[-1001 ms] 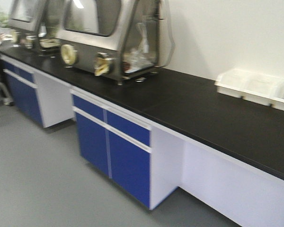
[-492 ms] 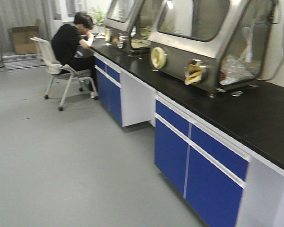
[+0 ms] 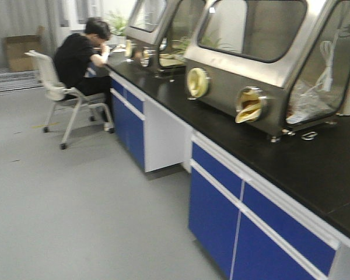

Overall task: Grab beaker from right and move to left
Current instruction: 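Drive the base to the bench with white trays, holding the beaker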

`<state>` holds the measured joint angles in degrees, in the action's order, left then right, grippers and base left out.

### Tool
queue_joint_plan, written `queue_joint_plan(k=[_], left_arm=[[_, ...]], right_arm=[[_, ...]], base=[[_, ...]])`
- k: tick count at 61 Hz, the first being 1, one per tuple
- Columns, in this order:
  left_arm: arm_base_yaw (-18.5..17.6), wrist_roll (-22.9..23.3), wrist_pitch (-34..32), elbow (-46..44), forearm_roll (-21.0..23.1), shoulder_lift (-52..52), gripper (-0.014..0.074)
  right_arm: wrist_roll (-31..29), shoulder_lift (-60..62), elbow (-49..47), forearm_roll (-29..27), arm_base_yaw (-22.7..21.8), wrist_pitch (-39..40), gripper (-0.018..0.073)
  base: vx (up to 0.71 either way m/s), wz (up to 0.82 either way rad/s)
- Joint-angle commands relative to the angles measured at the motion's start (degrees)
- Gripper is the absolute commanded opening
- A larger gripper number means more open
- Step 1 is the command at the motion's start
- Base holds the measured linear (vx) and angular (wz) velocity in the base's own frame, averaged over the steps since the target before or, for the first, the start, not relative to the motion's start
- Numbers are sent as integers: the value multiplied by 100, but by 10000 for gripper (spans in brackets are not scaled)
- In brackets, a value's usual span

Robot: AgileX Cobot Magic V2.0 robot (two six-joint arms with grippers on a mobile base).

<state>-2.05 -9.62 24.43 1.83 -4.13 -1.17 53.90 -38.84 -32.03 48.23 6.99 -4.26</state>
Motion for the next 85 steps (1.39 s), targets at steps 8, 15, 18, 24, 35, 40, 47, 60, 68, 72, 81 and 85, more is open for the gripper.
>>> queue_joint_plan(k=[8,15,18,24,35,40,47,60,68,72,81,85], left_arm=[[-36,6,-438,106,-1,-36,-6],[-36,6,-438,106,-1,-36,-6],[-36,6,-438,106,-1,-36,-6],[-36,6,-438,106,-1,-36,-6],[-36,6,-438,106,-1,-36,-6],[-36,6,-438,106,-1,-36,-6],[-36,6,-438,106,-1,-36,-6],[-36,6,-438,106,-1,-36,-6],[-36,6,-438,106,-1,-36,-6],[-36,6,-438,106,-1,-36,-6],[-36,6,-438,106,-1,-36,-6],[-36,6,-438,106,-1,-36,-6]], right_arm=[[11,16,-168,87,20,336,-3],[11,16,-168,87,20,336,-3],[11,16,-168,87,20,336,-3],[11,16,-168,87,20,336,-3],[11,16,-168,87,20,336,-3],[11,16,-168,87,20,336,-3],[11,16,-168,87,20,336,-3],[11,16,-168,87,20,336,-3],[11,16,-168,87,20,336,-3],[11,16,-168,87,20,336,-3],[11,16,-168,87,20,336,-3],[11,16,-168,87,20,336,-3]], base=[[39,-58],[35,-72],[32,-75],[30,-75],[25,-71],[22,-66],[21,-62],[18,-54],[16,-45],[15,-41],[14,-39],[14,-37]])
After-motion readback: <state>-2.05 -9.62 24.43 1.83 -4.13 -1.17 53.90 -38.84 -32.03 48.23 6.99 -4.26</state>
